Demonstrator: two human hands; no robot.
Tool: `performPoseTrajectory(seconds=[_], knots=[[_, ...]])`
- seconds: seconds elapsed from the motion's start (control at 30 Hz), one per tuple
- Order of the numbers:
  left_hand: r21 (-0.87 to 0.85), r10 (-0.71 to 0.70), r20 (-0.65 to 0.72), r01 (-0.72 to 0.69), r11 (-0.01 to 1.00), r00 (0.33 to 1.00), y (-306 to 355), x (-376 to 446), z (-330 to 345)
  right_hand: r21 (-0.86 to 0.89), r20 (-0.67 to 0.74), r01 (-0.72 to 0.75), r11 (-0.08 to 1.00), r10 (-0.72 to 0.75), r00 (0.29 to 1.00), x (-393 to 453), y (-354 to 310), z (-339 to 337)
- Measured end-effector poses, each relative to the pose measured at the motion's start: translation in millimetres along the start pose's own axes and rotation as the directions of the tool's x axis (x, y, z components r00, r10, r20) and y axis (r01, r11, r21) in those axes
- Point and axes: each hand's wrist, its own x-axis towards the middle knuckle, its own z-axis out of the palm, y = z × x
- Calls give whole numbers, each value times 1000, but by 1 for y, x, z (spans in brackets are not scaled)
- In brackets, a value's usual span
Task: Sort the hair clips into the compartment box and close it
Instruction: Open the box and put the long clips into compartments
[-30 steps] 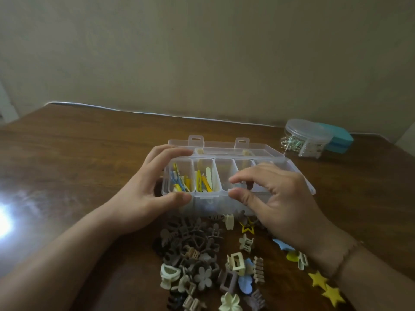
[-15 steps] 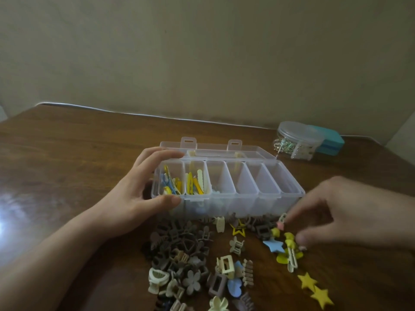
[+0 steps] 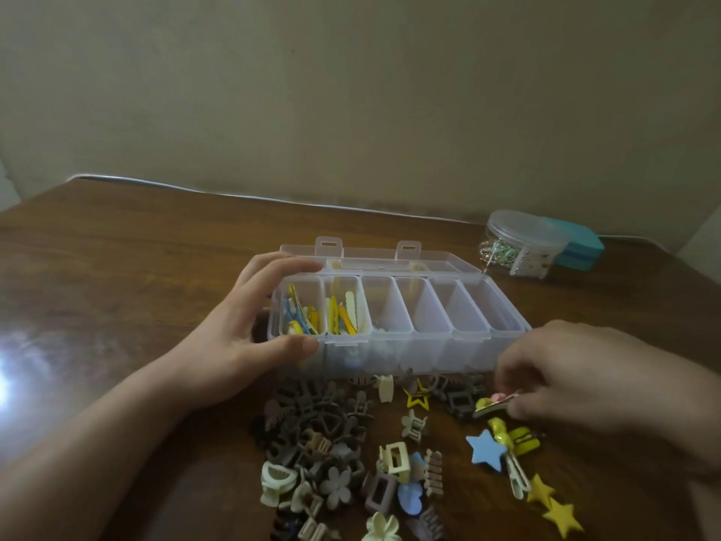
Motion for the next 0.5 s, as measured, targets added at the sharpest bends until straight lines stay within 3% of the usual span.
performPoseTrajectory(seconds=[0.13, 0.2, 0.23, 0.3, 0.37, 0.4, 0.5], knots=[[26, -10, -2, 10, 1000, 1000, 1, 0, 0, 36, -160, 117, 992, -110, 981, -13, 11, -4], [19, -20, -1, 20, 1000, 1000, 2, 0, -1, 141, -305, 253, 957, -201, 931, -14, 1, -8], [13, -24, -1, 24, 1000, 1000, 2, 0, -1, 247, -419, 329, 912, -206, 884, -11, -10, -10], [16, -23, -3, 23, 1000, 1000, 3, 0, 0, 443, -653, 450, 775, -64, 754, -1, -31, -6], [23, -17, -4, 17, 1000, 1000, 3, 0, 1, 420, -803, 514, 748, 42, 595, 17, -45, 6], [23, -16, -3, 17, 1000, 1000, 3, 0, 1, 395, -828, 505, 768, 60, 557, 25, -51, 13], [20, -27, 2, 27, 999, 1000, 3, 1, 1, 343, -785, 412, 844, 17, 619, 45, -59, 24]])
